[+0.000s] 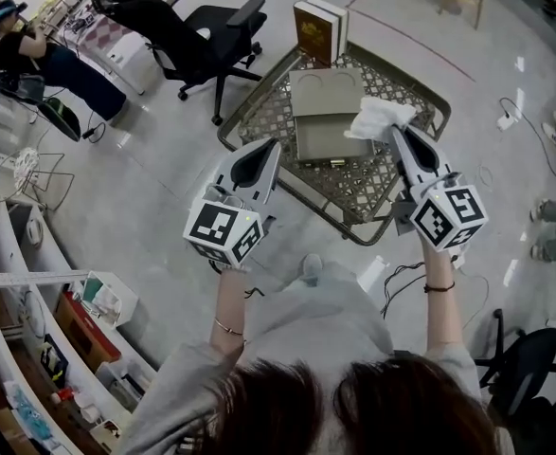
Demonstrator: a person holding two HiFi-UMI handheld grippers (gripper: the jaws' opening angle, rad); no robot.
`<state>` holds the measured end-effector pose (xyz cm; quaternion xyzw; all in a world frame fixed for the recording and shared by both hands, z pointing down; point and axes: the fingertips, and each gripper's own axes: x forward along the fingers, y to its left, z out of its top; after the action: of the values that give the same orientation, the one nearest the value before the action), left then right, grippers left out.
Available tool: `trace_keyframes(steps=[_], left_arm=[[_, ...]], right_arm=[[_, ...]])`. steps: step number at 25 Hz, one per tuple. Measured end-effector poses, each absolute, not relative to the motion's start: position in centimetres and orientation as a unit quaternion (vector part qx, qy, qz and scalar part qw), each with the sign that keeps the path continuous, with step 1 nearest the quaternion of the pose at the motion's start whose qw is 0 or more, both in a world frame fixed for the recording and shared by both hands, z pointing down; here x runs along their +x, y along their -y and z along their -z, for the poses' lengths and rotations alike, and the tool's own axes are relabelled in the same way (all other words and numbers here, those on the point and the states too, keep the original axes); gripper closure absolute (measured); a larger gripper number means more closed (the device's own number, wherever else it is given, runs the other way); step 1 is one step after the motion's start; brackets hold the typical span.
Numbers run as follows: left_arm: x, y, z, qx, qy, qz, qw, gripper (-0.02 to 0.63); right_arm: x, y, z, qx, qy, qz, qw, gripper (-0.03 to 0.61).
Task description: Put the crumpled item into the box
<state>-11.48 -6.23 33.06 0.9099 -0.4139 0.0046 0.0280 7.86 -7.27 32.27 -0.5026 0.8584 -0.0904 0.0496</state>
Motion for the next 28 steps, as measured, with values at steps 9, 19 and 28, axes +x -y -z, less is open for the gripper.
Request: trace_keyframes(steps=[9,19,28], left_arm=[[-9.9,8.9,-34.9,0.913,0.402,-0.015,0.059,0.596],[-8.8,13.0,-37.2,0.900,0.426,-0.036,0.078,0.597],[-8.2,15.4,-38.9,0.892,0.439,-0.052,0.097,0.597]], right_arm=[[8.6,10.3,-34.6,-0.504,-0.854,0.127,0.031,0.526],[9.2,15.9,-36.6,-0.475,-0.867,0.150,0.010,0.526],[8.7,19.7,-39.3,-0.451,-0.874,0.182,-0.007,0.526]])
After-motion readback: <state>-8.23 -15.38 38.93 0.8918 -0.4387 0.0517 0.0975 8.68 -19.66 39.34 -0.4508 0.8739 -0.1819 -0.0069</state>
